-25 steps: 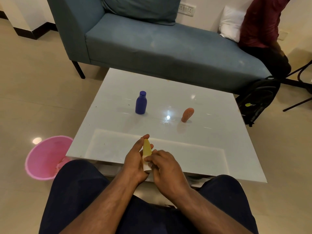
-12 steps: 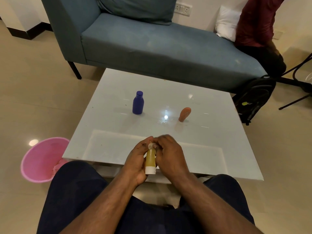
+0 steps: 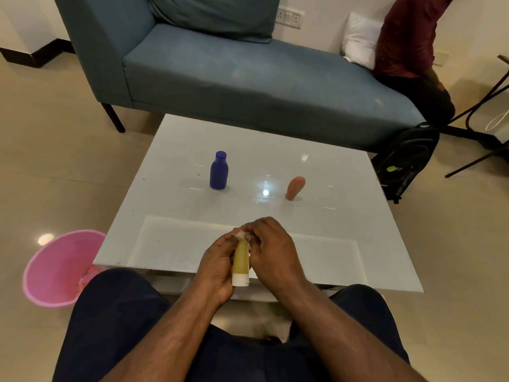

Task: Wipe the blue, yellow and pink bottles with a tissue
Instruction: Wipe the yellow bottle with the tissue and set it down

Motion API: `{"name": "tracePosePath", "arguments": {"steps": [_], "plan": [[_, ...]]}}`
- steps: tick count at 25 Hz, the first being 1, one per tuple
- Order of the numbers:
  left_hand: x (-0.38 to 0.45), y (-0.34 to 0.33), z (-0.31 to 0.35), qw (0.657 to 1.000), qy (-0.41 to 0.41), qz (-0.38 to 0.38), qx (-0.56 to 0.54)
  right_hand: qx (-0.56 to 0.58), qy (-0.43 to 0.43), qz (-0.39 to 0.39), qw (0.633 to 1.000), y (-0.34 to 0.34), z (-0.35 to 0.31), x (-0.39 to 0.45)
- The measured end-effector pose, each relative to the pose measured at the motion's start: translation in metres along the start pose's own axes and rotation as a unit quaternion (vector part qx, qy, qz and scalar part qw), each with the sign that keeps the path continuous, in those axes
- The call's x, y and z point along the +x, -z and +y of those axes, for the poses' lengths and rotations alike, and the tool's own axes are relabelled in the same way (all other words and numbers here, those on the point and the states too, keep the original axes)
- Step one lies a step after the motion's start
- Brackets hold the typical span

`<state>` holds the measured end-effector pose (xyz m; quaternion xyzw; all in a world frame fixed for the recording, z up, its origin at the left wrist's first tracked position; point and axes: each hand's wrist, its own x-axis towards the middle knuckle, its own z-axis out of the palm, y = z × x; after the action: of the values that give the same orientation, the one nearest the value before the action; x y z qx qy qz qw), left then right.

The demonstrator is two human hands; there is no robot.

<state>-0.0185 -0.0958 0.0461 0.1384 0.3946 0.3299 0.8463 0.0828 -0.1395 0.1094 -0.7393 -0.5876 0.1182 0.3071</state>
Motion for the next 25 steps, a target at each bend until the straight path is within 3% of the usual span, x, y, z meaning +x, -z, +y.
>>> {"name": "tracePosePath", "arguments": {"steps": [7,13,19,22,25], "plan": [[-0.001,0.003,0.004,0.999,-0.009,0.031,-0.03,0.024,0.011,-0.03,0.999,-0.004,-0.004,-0.036],[-0.018,-0.01,0.002,0.994,0.034,-0.072,0.073,0.044,-0.054,0.031,0.997,0.008,0.008,-0.003],[-0.016,-0.008,0.004,0.988,0.012,-0.057,0.146,0.01,-0.013,0.004,1.0,0.02,0.009,0.006],[-0.017,-0.011,0.002,0.981,0.009,-0.059,0.184,-0.008,-0.062,-0.015,0.998,0.03,0.011,0.025],[-0.02,-0.012,0.003,0.983,0.009,-0.053,0.174,-0.007,-0.045,-0.039,0.998,0.031,0.005,0.023]]}}
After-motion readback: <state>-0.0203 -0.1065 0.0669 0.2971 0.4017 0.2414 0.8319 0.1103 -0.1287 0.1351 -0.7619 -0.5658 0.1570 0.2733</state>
